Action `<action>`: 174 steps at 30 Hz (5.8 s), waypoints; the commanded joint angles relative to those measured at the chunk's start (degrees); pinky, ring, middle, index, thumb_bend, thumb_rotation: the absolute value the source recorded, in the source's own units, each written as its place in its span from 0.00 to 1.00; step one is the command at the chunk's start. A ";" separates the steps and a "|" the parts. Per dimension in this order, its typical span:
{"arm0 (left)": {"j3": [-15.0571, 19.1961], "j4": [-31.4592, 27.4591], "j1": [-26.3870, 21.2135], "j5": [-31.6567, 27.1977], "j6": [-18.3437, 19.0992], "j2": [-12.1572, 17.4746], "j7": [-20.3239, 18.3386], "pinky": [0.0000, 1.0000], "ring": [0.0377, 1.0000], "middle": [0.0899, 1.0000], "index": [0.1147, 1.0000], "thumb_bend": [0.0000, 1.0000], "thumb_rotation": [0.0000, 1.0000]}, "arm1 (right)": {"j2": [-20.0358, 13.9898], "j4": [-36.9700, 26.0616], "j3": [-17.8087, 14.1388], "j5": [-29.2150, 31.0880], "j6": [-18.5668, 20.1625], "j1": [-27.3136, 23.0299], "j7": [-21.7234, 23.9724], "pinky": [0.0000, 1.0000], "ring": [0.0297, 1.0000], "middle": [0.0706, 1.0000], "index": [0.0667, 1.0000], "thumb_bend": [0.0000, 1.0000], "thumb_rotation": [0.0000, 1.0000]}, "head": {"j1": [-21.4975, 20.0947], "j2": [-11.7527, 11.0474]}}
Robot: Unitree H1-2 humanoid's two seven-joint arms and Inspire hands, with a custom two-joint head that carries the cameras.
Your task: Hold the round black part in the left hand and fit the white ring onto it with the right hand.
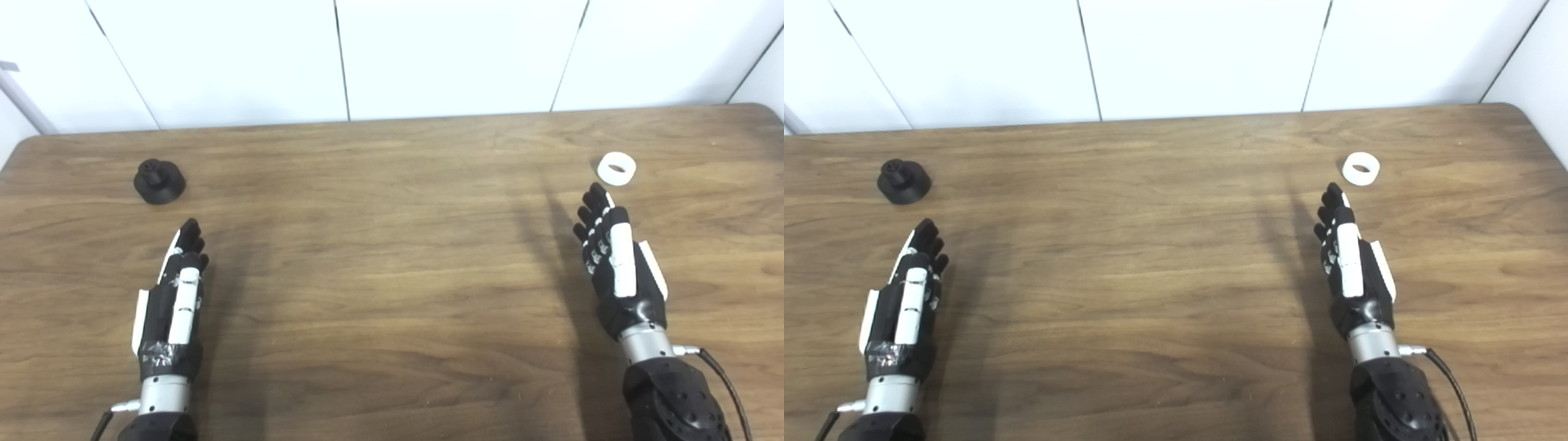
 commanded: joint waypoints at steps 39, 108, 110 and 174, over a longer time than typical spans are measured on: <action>-3.57 0.33 0.97 5.97 -3.66 -2.15 1.48 1.00 1.00 0.98 0.95 0.50 0.74 | -2.59 0.89 -0.72 1.26 -3.83 0.49 2.88 1.00 1.00 1.00 1.00 0.50 1.00 | 15.16 -10.57; -3.07 17.68 -28.86 39.81 27.36 22.18 8.14 1.00 1.00 0.97 0.85 1.00 0.33 | -0.83 -4.52 1.08 -1.10 0.08 2.13 0.61 1.00 1.00 1.00 1.00 0.32 1.00 | 12.87 -11.07; -4.55 19.09 -30.20 40.73 28.36 22.70 7.48 1.00 1.00 0.97 0.85 1.00 0.36 | -0.77 -4.89 1.13 -1.25 0.23 2.27 0.52 1.00 1.00 1.00 1.00 0.32 1.00 | 12.76 -11.02; -13.76 40.64 -42.83 40.93 28.44 22.65 11.96 1.00 0.98 0.91 0.72 0.98 0.34 | -1.51 -5.73 0.81 -1.42 0.99 3.01 0.94 1.00 1.00 1.00 1.00 0.28 1.00 | 11.98 -9.91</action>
